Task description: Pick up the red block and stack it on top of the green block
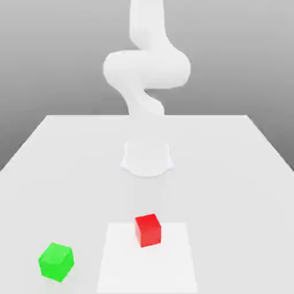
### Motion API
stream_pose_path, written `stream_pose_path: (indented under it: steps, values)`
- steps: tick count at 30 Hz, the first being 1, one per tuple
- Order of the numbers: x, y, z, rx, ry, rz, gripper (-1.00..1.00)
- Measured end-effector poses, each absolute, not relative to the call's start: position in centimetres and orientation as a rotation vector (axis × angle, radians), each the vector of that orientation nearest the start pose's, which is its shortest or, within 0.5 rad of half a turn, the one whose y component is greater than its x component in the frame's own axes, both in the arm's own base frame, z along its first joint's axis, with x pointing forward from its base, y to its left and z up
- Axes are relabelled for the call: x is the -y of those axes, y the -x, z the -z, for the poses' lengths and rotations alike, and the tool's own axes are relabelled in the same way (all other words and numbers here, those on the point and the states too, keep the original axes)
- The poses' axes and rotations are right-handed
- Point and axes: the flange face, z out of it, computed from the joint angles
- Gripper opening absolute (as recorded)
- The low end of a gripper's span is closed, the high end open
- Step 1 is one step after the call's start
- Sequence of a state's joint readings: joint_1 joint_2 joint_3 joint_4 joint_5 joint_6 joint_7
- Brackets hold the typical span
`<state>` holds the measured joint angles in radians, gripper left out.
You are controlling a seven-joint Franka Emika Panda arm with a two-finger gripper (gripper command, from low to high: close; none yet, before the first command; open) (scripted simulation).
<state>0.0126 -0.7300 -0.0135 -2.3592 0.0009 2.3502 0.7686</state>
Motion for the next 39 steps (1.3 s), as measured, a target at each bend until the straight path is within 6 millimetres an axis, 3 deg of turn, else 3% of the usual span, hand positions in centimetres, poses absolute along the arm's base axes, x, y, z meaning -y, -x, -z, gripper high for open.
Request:
stream_pose_path:
  steps: [4,9,13,17,19,24,25,32,39]
  values:
    - [0.3,-41.5,-56.2,-0.983,2.646,0.764,0.00]
    - [0.1,-42.9,-43.7,-0.924,2.800,0.531,0.00]
    - [-0.2,-41.3,-33.6,-0.860,2.916,0.321,0.00]
    - [-0.2,-37.0,-23.4,-0.776,3.025,0.072,0.00]
    - [-0.2,-36.0,-20.3,-0.754,3.046,0.019,0.00]
    - [-0.2,-35.6,-15.5,-0.747,3.052,0.001,0.00]
    - [-0.2,-35.5,-14.7,-0.749,3.052,0.001,-1.00]
    - [-0.2,-35.5,-14.6,-0.748,3.052,-0.001,-1.00]
    - [-0.2,-35.5,-20.2,-0.751,3.051,-0.001,-1.00]
